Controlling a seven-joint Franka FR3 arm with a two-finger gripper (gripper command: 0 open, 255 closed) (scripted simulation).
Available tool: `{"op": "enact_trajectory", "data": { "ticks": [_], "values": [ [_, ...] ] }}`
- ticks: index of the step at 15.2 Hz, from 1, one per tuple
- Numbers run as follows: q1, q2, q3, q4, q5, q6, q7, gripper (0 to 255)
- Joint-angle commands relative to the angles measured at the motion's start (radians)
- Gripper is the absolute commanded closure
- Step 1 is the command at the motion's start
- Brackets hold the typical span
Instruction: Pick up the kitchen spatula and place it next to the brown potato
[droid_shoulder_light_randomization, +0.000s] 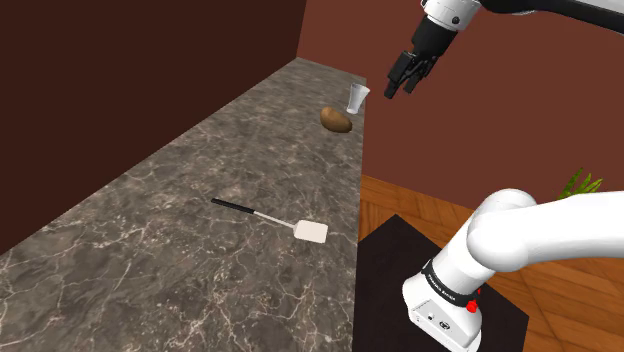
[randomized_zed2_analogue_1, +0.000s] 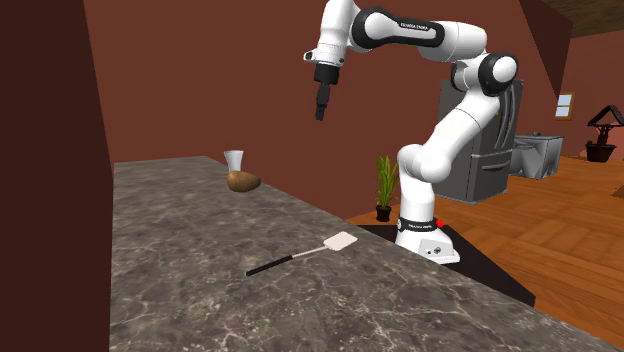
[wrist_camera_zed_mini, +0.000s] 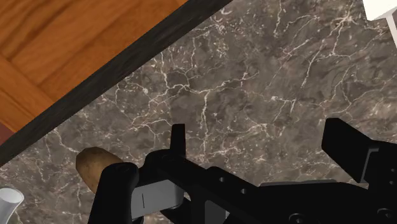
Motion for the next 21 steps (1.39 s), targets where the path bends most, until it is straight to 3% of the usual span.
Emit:
{"op": "enact_trajectory", "data": {
  "ticks": [1,11,21],
  "values": [
    [0.000,0.000,0.000,0.000,0.000,0.000,0.000,0],
    [0.105,0.148,0.099,-0.103,0.074,0.214,-0.004,0],
    [0.202,0.359,0.207,-0.135,0.126,0.426,-0.011,0]
  ]
}}
